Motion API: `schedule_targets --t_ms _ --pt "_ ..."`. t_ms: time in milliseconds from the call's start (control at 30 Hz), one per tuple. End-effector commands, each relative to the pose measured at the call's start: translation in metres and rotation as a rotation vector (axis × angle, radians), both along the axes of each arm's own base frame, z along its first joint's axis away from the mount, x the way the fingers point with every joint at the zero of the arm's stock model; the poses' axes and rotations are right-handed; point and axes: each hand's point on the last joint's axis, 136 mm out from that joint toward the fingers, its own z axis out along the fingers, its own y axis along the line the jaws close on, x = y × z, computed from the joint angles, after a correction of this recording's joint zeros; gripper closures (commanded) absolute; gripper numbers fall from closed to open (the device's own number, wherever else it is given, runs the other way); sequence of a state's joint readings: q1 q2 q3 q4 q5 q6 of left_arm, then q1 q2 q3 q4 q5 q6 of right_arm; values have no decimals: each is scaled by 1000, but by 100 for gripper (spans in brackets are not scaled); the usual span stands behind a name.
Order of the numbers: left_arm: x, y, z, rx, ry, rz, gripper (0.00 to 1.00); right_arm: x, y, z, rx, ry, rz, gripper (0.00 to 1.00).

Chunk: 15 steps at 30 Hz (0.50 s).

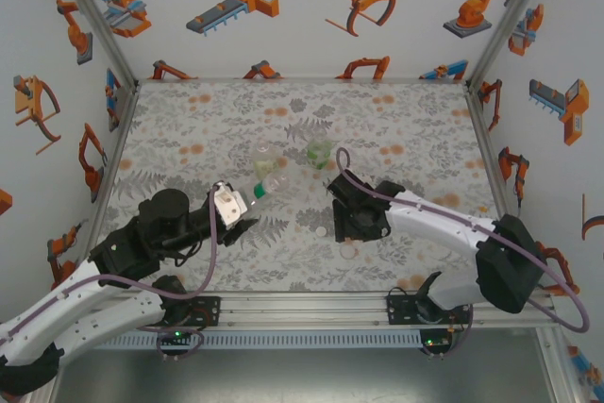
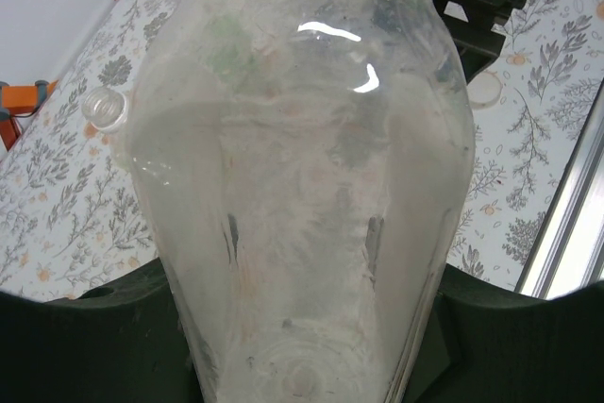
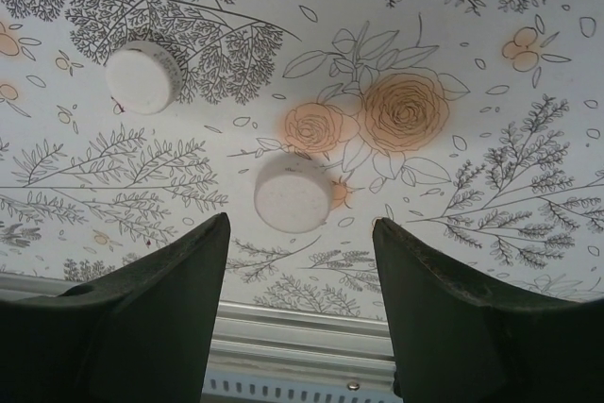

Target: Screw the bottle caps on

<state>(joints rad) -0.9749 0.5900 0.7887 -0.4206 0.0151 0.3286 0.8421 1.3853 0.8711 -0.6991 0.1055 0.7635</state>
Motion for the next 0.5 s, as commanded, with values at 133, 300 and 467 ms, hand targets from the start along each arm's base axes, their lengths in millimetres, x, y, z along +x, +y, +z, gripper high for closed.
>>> schedule_targets --t_ms 133,300,467 --pt "0 -2 -1 6 6 -10 100 -5 17 -14 -20 50 15 41" --pt "0 -3 -2 11 8 -10 100 -11 19 -29 -19 74 11 43" --pt "1 -4 -4 18 12 -11 99 -14 20 -39 -15 88 12 44"
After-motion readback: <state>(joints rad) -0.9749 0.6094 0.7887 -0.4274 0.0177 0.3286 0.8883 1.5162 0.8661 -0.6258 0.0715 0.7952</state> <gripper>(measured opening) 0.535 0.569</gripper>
